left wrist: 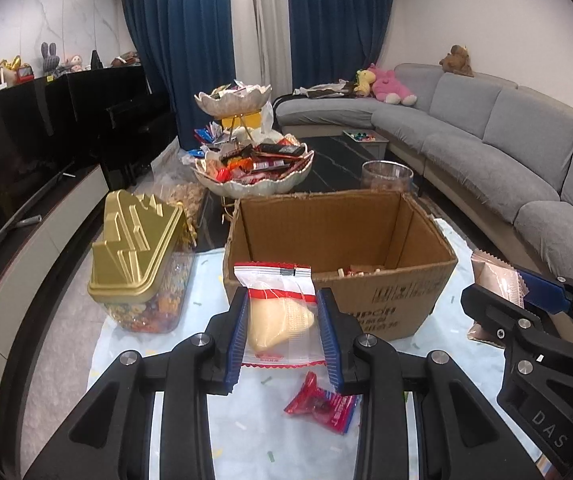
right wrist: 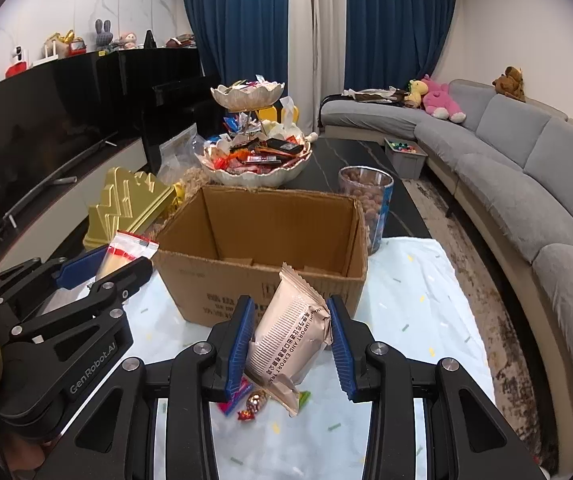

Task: Organize snacks
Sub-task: 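Lift the yellow-cake pack and beige biscuit pack and carry both toward the box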

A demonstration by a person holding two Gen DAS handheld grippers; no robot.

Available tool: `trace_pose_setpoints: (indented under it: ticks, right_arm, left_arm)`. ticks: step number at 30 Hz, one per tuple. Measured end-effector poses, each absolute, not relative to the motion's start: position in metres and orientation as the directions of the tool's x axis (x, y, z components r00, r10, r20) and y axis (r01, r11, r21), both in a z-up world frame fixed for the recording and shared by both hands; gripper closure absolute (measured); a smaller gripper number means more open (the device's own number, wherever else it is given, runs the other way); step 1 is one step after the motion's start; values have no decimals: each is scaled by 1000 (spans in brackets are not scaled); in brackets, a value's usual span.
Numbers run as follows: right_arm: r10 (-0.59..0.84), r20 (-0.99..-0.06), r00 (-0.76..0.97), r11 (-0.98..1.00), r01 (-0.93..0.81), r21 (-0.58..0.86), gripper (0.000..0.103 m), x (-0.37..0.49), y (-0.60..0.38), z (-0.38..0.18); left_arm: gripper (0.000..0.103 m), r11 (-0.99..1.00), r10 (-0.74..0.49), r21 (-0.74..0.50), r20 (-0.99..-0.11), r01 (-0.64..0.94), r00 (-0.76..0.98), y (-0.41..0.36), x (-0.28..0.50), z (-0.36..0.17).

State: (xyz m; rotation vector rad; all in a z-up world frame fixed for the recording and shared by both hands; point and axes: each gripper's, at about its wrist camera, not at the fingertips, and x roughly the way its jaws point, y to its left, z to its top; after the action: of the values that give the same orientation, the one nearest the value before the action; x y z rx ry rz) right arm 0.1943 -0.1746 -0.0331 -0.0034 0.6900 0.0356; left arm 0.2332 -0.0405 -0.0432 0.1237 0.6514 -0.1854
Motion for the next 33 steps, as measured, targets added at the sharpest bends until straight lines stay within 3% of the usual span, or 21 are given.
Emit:
trace_pose_setpoints:
  ticks: [33]
  right_arm:
    - [36, -613, 789, 999, -37, 12, 64, 237, -181, -13]
  left_arm:
    - [69, 975, -142, 54, -601, 217, 786, -50, 270, -28]
